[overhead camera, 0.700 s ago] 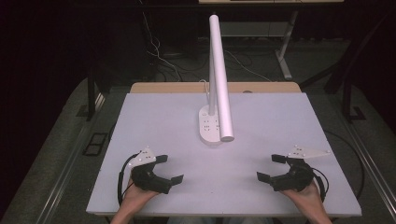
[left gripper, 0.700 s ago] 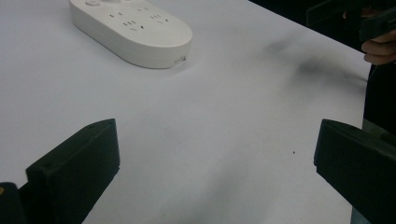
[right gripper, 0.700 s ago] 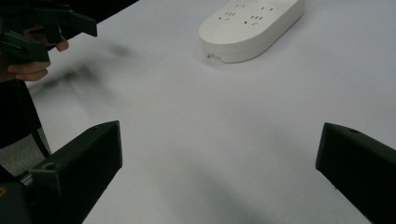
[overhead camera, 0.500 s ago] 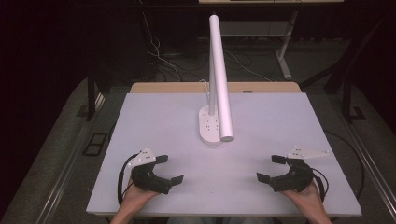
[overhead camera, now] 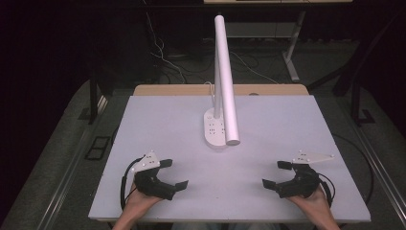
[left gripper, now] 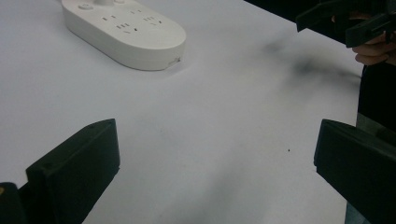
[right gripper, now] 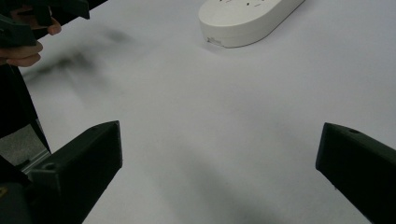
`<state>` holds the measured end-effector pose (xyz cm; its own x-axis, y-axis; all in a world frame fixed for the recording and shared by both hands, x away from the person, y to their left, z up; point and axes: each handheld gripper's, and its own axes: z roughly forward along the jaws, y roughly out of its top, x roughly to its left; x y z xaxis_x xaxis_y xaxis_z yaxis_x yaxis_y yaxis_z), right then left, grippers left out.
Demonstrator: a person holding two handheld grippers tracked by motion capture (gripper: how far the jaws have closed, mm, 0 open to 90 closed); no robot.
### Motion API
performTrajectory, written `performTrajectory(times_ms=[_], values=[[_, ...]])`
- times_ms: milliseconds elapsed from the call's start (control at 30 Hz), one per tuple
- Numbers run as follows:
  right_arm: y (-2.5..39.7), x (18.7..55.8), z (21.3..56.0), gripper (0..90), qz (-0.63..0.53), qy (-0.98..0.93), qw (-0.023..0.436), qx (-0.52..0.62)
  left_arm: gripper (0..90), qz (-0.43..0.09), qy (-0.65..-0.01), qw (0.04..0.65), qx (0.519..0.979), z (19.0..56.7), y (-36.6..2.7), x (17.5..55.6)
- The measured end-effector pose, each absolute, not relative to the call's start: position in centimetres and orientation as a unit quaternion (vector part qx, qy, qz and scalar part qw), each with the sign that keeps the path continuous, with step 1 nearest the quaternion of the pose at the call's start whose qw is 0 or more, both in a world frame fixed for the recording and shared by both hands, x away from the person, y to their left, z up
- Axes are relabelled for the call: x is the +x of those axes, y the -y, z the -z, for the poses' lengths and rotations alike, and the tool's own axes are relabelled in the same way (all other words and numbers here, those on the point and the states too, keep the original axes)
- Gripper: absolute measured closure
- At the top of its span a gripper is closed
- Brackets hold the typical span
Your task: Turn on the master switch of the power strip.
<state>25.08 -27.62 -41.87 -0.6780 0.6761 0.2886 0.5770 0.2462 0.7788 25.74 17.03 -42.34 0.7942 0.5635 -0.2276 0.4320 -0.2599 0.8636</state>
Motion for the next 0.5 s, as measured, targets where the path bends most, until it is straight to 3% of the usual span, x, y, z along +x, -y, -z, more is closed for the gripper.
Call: performTrajectory(times_ms=[500], values=[[27.76,24.88,41.91,0.0,-0.465,-0.791,0.046,0.394,0.0,-0.045,-0.315,0.503,0.804,42.15,-16.96,26.39]])
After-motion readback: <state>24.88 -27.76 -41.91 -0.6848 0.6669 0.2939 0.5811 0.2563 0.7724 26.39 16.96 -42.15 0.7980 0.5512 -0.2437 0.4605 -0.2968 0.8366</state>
